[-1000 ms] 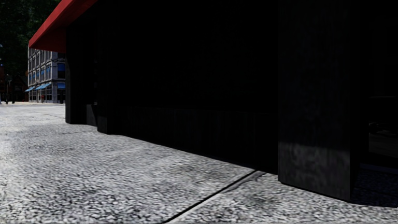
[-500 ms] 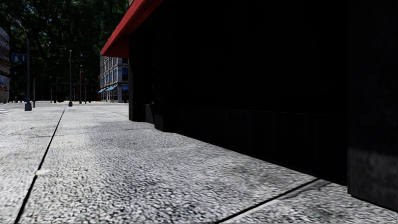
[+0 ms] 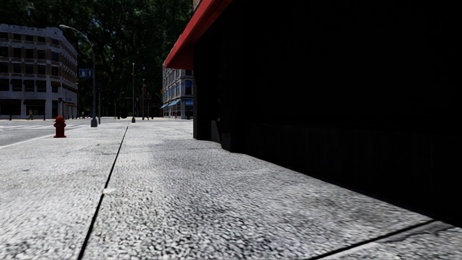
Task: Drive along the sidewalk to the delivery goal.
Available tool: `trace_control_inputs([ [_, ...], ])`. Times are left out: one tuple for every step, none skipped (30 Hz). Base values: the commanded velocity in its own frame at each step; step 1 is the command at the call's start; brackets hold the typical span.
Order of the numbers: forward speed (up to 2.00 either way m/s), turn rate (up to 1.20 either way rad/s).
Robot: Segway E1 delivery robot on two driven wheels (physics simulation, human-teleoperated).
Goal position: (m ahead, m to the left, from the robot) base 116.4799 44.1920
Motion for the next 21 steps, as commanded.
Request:
trace_control_inputs([
  [0.00, 0.00],
  [0.00, 0.00],
  [0.00, 0.00],
  [0.00, 0.00],
  [0.00, 0.00],
  [0.00, 0.00],
  [0.00, 0.00],
  [0.00, 0.00],
  [0.00, 0.00],
  [0.00, 0.00],
  [0.00, 0.00],
  [0.00, 0.00],
  [0.00, 0.00],
  [0.00, 0.00],
  [0.00, 0.00],
  [0.00, 0.00],
  [0.00, 0.00],
  [0.00, 0.00],
  [0.00, 0.00],
  [0.00, 0.00],
  [0.00, 0.00],
])
